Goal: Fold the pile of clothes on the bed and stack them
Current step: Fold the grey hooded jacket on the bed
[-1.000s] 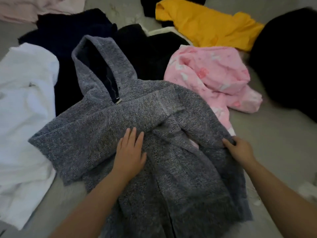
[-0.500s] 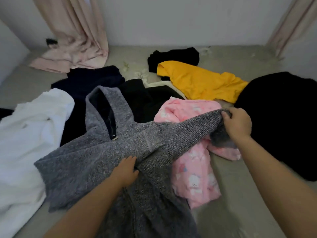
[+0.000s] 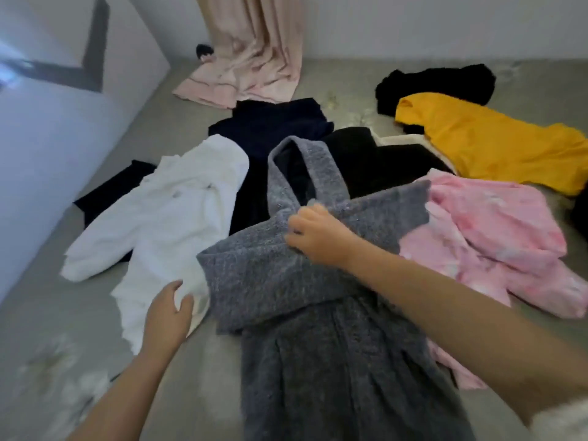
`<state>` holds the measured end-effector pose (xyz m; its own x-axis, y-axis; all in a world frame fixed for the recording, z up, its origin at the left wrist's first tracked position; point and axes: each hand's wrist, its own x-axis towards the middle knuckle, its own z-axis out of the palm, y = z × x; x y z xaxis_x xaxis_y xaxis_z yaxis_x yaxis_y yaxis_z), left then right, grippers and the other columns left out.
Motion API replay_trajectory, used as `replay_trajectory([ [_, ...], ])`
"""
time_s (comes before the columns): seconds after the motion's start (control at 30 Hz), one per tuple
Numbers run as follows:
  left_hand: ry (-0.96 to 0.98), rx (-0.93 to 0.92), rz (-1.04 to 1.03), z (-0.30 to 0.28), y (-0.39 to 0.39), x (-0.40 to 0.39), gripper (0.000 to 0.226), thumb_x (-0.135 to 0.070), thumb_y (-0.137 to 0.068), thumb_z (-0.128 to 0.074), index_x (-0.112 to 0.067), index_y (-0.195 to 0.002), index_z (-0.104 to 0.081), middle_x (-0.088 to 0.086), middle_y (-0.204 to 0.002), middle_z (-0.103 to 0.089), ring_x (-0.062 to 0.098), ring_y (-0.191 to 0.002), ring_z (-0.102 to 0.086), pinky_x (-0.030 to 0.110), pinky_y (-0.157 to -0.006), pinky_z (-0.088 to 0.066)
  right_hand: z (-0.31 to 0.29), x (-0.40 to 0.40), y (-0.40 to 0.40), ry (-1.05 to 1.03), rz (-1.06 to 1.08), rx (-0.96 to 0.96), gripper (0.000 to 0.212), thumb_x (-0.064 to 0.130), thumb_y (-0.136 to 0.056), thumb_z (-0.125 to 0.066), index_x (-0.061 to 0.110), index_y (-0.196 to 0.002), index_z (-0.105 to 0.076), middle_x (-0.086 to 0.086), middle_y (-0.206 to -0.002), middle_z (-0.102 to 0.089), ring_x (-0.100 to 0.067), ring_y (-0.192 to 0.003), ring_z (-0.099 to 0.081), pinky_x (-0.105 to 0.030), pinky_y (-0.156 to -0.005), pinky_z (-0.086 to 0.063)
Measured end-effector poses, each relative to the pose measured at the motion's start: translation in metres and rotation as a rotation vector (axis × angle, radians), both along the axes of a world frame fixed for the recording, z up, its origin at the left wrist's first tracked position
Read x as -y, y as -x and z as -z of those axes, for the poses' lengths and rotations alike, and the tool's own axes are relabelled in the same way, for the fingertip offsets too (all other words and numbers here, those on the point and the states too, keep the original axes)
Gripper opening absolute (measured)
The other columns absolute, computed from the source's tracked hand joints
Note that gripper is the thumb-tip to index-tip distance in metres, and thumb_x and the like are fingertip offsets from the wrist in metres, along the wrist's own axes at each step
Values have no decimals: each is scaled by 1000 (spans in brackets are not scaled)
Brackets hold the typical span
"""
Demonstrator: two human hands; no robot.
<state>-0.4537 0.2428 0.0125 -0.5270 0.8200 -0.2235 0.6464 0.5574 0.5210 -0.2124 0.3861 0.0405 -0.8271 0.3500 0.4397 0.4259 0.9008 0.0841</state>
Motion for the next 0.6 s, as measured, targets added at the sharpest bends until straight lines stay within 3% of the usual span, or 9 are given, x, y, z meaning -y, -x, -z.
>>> replay_trajectory([
  [0.07, 25, 0, -33, 9, 22, 13, 39, -7, -93, -47, 4, -131, -43, 20, -136, -46, 33, -126, -41, 38, -101, -31, 34, 31, 30, 115, -131, 277, 31, 19, -60, -84, 21, -88, -71, -6, -96, -68, -23, -94, -64, -36, -81, -52],
  [0.13, 50, 9, -30, 25, 33, 21, 40, -7, -93, -47, 3, -131, -42, 19, -136, -46, 32, -126, -41, 35, -101, -30, 70, 52, 33, 346, -90, 605, 51, 25, -83, -65, 22, -132, -48, -9, -143, -40, -25, -137, -30, -47, -112, -19],
  [0.17, 57, 19, -21, 35, 35, 24, 41, -8, -93, -47, 3, -132, -42, 19, -136, -46, 31, -126, -41, 34, -101, -30, 86, 57, 24, 390, -19, 685, 56, 27, -91, -54, 23, -142, -31, -5, -153, -20, -23, -143, -10, -46, -115, -2],
  [0.23, 65, 53, 0, 55, 32, 27, 41, -11, -93, -47, 1, -132, -42, 17, -135, -47, 30, -125, -42, 33, -99, -32, 100, 60, 3, 445, 192, 698, 60, 34, -91, -54, 21, -144, -28, -6, -154, -18, -26, -143, -9, -48, -115, -3],
  [0.33, 68, 132, 41, 80, 21, 20, 41, -17, -94, -48, -3, -131, -43, 14, -132, -50, 26, -120, -46, 29, -90, -35, 103, 59, -27, 455, 376, 633, 80, 48, -51, -85, 6, -115, -64, -19, -119, -61, -40, -111, -57, -57, -87, -45],
  [0.43, 103, 204, 94, 95, 5, -1, 52, -30, -93, -49, -7, -138, -35, 11, -139, -43, 24, -126, -42, 32, -100, -35, 109, 54, -50, 449, 484, 709, 93, 61, -26, -84, 10, -102, -72, -15, -108, -68, -35, -97, -66, -48, -85, -49],
  [0.5, 103, 262, 124, 98, -8, -25, 62, -38, -91, -51, -10, -142, -28, 9, -144, -37, 23, -130, -38, 36, -104, -33, 104, 52, -53, 443, 464, 720, 79, 66, -37, -79, 18, -98, -74, -13, -110, -68, -34, -98, -66, -46, -88, -44],
  [0.53, 75, 283, 145, 96, -16, -39, 65, -39, -90, -53, -12, -143, -26, 7, -146, -34, 23, -132, -34, 36, -105, -31, 103, 52, -53, 385, 420, 674, 63, 68, -55, -68, 20, -95, -75, -11, -110, -68, -34, -98, -65, -47, -83, -49],
  [0.6, -27, 222, 280, 93, -29, -67, 62, -26, -92, -53, -17, -145, -22, 3, -151, -22, 23, -139, -22, 35, -110, -23, 99, 53, -53, 405, 383, 542, 61, 59, -89, -31, 16, -92, -75, -13, -109, -68, -36, -99, -65, -51, -72, -53],
])
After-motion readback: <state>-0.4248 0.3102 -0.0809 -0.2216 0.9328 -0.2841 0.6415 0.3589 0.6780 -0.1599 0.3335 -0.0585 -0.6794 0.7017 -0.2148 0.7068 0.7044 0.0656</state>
